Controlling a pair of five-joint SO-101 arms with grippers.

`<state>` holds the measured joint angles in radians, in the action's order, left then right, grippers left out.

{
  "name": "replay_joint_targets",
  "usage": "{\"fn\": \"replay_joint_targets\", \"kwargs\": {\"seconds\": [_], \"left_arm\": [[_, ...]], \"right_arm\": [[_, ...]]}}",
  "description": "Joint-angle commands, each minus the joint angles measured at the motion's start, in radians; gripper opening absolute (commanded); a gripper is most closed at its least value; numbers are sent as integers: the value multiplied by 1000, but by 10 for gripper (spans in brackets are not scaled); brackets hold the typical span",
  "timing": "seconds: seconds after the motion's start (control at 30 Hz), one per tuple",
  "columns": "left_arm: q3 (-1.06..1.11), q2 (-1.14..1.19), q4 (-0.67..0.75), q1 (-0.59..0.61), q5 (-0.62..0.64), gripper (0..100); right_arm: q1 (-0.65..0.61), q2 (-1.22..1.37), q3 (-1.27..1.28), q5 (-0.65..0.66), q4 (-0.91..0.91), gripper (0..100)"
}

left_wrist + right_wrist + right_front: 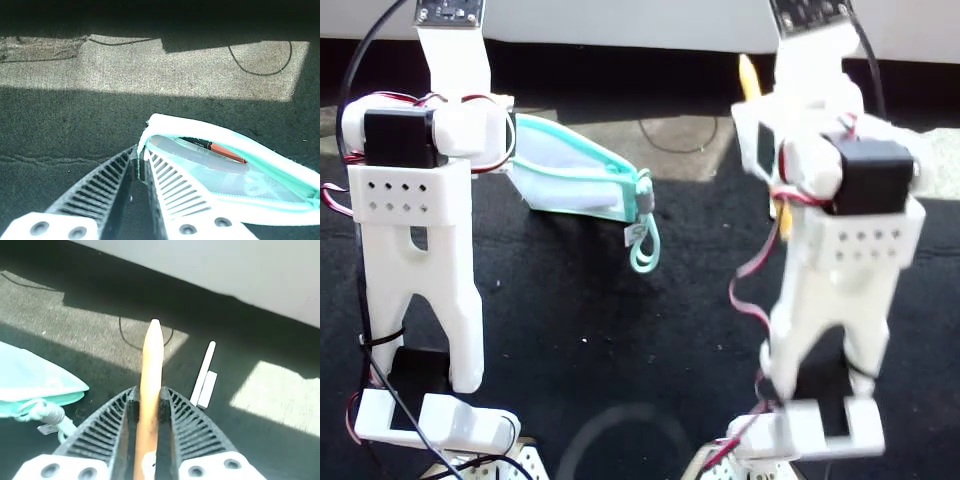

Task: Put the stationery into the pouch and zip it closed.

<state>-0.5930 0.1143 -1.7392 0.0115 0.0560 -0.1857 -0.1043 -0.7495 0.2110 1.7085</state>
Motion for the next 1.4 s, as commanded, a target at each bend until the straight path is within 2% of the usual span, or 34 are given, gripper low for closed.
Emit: {"fn": "replay_joint_targets", "kwargs": {"seconds": [0.0, 0.1, 0.33, 0.5, 0.73, 0.83, 0.93, 1.0, 1.17, 1.37], "left_arm": [[10, 47, -15, -10, 6, 8], [10, 47, -15, -10, 6, 8], [10, 47, -15, -10, 5, 8], [10, 47, -15, -10, 5, 8], [10, 47, -15, -13, 8, 8], [10, 47, -15, -12, 8, 8], [10, 47, -15, -12, 8, 8], [10, 47, -15, -13, 8, 8], [10, 47, -14, -15, 8, 8], [10, 47, -14, -12, 8, 8]], "right_arm": [[-10, -177, 361, -14, -88, 6], [-13, -275, 674, -14, -208, 6], [-8, -374, 1419, -8, -727, 6], [-5, -291, 1685, -8, -932, 6], [41, -45, 1609, -12, -932, 6], [38, 82, 1488, -9, -789, 20], [35, 171, 1339, -12, -631, 97], [33, 196, 1248, -12, -555, 125], [-12, 202, 1078, -12, -427, 125], [-77, 206, 1035, -12, -404, 128]]}}
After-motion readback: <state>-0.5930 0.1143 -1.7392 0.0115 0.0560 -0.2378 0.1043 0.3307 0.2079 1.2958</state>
